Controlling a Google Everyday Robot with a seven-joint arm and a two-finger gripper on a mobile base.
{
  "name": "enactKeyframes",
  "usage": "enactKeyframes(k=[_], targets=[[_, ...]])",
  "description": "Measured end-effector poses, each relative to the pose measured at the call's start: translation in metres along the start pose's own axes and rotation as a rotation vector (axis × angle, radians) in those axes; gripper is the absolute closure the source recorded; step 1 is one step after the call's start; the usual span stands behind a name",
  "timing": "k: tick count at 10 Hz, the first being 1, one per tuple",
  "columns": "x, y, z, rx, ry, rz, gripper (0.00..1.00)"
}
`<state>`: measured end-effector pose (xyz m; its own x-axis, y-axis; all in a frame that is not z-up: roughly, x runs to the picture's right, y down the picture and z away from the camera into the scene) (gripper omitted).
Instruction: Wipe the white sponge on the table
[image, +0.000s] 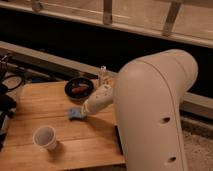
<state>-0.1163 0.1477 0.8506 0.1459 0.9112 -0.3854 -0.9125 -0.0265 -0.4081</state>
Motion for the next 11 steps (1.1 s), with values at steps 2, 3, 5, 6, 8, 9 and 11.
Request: enactKeyframes(k=[2, 3, 5, 6, 8, 9, 11], targets=[[-0.008, -0.001, 0.003, 0.007, 0.0, -0.012, 1.0], [-0.015, 0.001, 0.008, 0.011, 0.002, -0.021, 1.0], [-0.024, 0.005, 0.016, 0.013, 0.007, -0.032, 1.0], [-0.021, 0.002, 0.016, 0.017, 0.009, -0.031, 1.0], [-0.018, -0.007, 0.014, 0.02, 0.01, -0.034, 1.0], [-0.02, -0.01, 0.015, 0.023, 0.012, -0.038, 1.0], [-0.024, -0.001, 0.023, 0.022, 0.019, -0.044, 1.0]])
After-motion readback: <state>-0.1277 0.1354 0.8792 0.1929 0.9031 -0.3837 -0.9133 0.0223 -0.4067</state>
